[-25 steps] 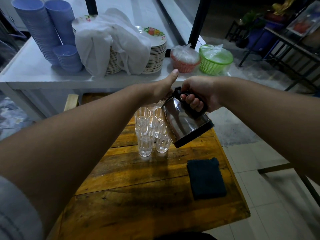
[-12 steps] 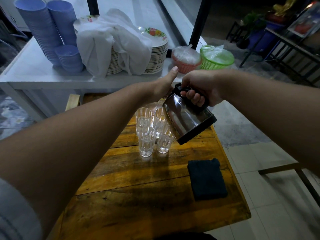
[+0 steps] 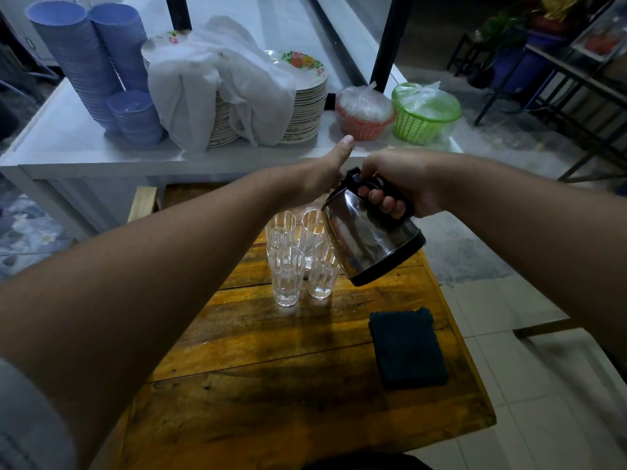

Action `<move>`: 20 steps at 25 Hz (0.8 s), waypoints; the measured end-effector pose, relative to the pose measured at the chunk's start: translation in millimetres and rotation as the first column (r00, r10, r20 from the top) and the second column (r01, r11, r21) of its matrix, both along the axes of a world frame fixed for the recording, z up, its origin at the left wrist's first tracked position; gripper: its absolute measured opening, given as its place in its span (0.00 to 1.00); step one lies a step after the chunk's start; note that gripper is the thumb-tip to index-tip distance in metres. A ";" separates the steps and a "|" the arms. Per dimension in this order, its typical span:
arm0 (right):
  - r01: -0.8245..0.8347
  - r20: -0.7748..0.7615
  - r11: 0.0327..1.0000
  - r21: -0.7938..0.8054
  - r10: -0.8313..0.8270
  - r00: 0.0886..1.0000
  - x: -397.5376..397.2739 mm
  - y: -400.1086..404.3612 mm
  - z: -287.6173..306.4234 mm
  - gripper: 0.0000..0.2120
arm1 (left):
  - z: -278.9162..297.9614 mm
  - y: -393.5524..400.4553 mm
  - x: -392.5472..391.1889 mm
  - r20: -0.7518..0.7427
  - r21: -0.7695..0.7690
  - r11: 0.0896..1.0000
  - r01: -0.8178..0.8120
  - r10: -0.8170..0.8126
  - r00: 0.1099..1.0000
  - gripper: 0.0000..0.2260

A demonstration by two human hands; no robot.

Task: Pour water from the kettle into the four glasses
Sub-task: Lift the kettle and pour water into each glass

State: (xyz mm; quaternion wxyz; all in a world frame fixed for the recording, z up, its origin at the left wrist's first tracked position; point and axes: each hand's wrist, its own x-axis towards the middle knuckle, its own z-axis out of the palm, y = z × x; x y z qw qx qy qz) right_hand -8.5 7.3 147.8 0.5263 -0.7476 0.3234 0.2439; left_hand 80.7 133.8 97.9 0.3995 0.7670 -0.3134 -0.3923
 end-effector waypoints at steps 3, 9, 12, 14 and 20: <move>-0.003 0.004 1.000 -0.013 0.003 1.000 -1.0 -3.4 -1.8 0.15 | 0.7 -2.1 -4.1 0.001 -0.013 1.000 -0.020 0.020 1.000 0.40; -0.007 0.036 1.000 -0.028 0.008 0.999 -5.5 -9.6 -5.1 0.15 | 1.6 -6.4 -10.5 0.032 -0.015 0.999 -0.031 0.031 0.999 0.38; -0.010 0.055 0.999 -0.052 0.013 0.998 -7.1 -12.4 -6.1 0.15 | -0.9 -9.1 -12.1 0.040 -0.014 0.998 -0.069 0.069 0.997 0.36; -0.021 0.069 0.998 -0.064 0.025 0.997 -8.6 -15.5 -7.5 0.15 | 0.4 -10.5 -14.4 0.052 -0.007 0.997 -0.077 0.077 0.996 0.36; 0.040 0.165 0.999 -0.013 -0.038 0.986 -22.0 -34.3 -21.8 0.14 | -1.6 -17.9 -15.5 0.068 -0.040 0.990 -0.137 0.140 0.988 0.37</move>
